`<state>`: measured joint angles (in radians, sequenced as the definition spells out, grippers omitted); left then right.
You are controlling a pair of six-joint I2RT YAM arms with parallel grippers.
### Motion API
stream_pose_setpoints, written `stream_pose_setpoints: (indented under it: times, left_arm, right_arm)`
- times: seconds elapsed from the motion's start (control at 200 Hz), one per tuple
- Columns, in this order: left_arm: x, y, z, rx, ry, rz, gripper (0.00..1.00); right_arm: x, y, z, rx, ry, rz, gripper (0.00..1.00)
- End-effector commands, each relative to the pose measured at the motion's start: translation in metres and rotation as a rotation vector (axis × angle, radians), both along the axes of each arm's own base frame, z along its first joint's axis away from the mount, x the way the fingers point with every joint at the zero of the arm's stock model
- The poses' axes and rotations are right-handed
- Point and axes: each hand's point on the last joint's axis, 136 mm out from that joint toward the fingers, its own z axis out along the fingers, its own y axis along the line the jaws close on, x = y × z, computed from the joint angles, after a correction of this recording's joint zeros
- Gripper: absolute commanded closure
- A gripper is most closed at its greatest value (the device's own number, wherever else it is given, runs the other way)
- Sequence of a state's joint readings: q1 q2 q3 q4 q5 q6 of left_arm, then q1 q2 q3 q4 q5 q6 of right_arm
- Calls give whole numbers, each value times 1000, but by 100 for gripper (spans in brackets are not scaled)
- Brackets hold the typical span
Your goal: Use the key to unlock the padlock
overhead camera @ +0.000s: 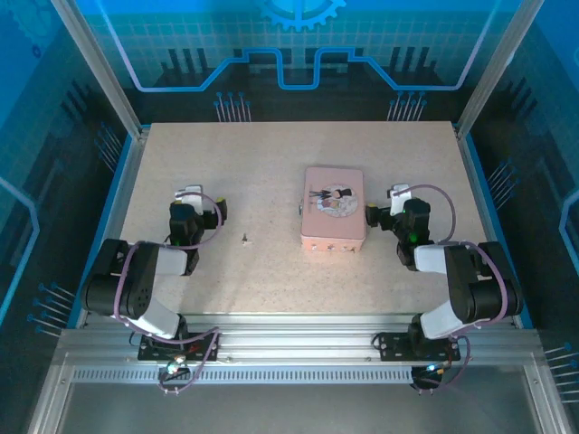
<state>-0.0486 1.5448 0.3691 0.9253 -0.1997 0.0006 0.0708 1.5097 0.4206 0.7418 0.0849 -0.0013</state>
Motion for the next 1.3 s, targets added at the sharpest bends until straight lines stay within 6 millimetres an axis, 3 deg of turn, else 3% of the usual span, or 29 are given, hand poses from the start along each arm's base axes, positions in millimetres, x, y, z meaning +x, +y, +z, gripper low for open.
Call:
stream_pose_setpoints:
  times: [0.0, 0.976, 1.086, 1.296]
  left_arm:
    - [3, -1, 3, 3, -15, -19, 1]
    - [4, 1, 2, -18, -6, -22, 1]
    - [4, 7, 6, -16, -6, 14, 1]
    - [11, 18, 32, -6, 88, 84, 1]
  right_arm:
    - [5, -1, 9, 7, -26, 9, 0]
    - [5, -1, 9, 10, -25, 9, 0]
    - [9, -7, 19, 10, 3, -33, 0]
    - [7, -19, 46, 24, 20, -90, 0]
